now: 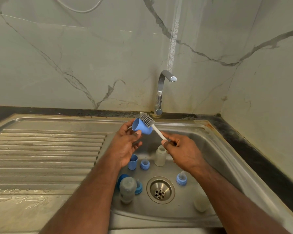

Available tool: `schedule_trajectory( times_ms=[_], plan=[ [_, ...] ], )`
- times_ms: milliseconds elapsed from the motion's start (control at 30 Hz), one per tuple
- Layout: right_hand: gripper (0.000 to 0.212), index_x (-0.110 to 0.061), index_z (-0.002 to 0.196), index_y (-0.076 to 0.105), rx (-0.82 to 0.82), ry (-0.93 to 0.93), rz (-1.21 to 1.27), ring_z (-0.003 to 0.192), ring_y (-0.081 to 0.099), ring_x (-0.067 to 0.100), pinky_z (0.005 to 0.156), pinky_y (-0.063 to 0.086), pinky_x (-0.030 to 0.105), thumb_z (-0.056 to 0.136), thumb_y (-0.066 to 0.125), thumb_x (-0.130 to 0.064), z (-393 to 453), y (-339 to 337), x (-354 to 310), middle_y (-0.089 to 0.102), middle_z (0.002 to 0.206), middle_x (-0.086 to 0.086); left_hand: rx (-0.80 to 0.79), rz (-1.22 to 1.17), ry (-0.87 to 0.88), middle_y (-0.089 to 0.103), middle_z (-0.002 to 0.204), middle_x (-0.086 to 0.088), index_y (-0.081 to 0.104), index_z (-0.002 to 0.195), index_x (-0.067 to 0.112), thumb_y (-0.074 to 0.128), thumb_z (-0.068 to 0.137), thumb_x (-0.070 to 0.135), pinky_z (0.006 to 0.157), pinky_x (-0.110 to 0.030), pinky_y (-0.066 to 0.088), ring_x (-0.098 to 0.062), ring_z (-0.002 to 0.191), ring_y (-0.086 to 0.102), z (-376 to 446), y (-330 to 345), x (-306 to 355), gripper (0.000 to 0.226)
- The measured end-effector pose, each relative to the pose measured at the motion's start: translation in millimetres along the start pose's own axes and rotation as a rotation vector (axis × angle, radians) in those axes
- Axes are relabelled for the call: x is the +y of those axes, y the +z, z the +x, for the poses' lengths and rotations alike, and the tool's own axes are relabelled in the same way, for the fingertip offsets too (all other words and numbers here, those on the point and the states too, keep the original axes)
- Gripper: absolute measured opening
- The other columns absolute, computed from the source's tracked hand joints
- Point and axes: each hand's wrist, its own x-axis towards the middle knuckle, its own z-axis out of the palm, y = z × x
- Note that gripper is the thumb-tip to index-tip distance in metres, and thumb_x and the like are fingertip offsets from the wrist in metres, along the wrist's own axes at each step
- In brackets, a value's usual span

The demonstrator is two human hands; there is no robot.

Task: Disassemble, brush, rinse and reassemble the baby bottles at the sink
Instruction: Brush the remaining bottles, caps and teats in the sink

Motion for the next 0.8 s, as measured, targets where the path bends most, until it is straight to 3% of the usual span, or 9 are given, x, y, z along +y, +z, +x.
schedule_trajectory(
  times_ms=[67,233,333,433,567,733,800],
  plan=[
    [0.04,-0.038,0.141,0.054,-0.002,-0.004,-0.026,0.068,0.056,0.0,0.068,0.043,0.015,0.101,0.055,-0.033,0,0,1,0.053,0.071,-0.021,0.034,-0.008,0.002,0.07,0.124,-0.01,0.06,0.132,0.021,0.066,0.093,-0.001,0.081,-0.031,0.058,-0.024,0.108,0.068,2,2,-1,0.045],
    [0.042,-0.042,0.142,0.05,0.01,0.004,-0.058,0.062,0.049,0.001,0.064,0.039,0.015,0.101,0.055,-0.035,1,4,-1,0.048,0.069,-0.02,0.116,0.01,0.05,0.07,0.123,-0.016,0.065,0.122,0.014,0.071,0.09,0.0,0.092,-0.036,0.059,-0.028,0.112,0.07,8,0,-4,0.035],
    [0.043,-0.048,0.142,0.046,-0.009,-0.045,-0.062,0.062,0.051,0.005,0.061,0.044,0.019,0.102,0.054,-0.035,-4,5,-6,0.054,0.073,-0.015,0.105,0.077,0.091,0.073,0.117,-0.013,0.068,0.116,0.021,0.07,0.09,-0.002,0.102,-0.045,0.054,-0.029,0.114,0.069,10,-3,-6,0.034],
    [0.043,-0.045,0.144,0.046,-0.001,-0.001,-0.154,0.066,0.054,0.005,0.066,0.049,0.022,0.103,0.05,-0.034,2,1,-3,0.061,0.085,-0.013,0.111,0.08,0.105,0.071,0.122,-0.012,0.067,0.119,0.022,0.068,0.091,-0.005,0.103,-0.046,0.054,-0.028,0.115,0.068,10,-2,-5,0.039],
    [0.042,-0.043,0.145,0.046,0.022,0.02,-0.137,0.064,0.049,0.003,0.064,0.043,0.021,0.103,0.05,-0.034,3,-4,0,0.052,0.073,-0.014,0.101,0.114,0.137,0.065,0.131,-0.009,0.074,0.105,0.035,0.068,0.09,-0.007,0.104,-0.048,0.053,-0.028,0.122,0.064,13,-6,-9,0.045],
    [0.043,-0.044,0.146,0.045,0.013,0.025,-0.195,0.067,0.053,0.004,0.066,0.047,0.021,0.104,0.049,-0.035,6,2,-1,0.063,0.092,-0.01,0.102,0.174,0.158,0.065,0.134,-0.004,0.076,0.1,0.044,0.071,0.088,-0.008,0.102,-0.05,0.054,-0.027,0.125,0.062,14,-8,-12,0.053],
    [0.043,-0.044,0.146,0.045,0.024,0.033,-0.19,0.066,0.052,0.003,0.065,0.044,0.02,0.103,0.049,-0.036,6,2,-1,0.06,0.086,-0.013,0.097,0.187,0.162,0.064,0.136,-0.003,0.075,0.102,0.045,0.072,0.086,-0.007,0.102,-0.051,0.054,-0.027,0.128,0.06,15,-8,-13,0.054]
  ],
)
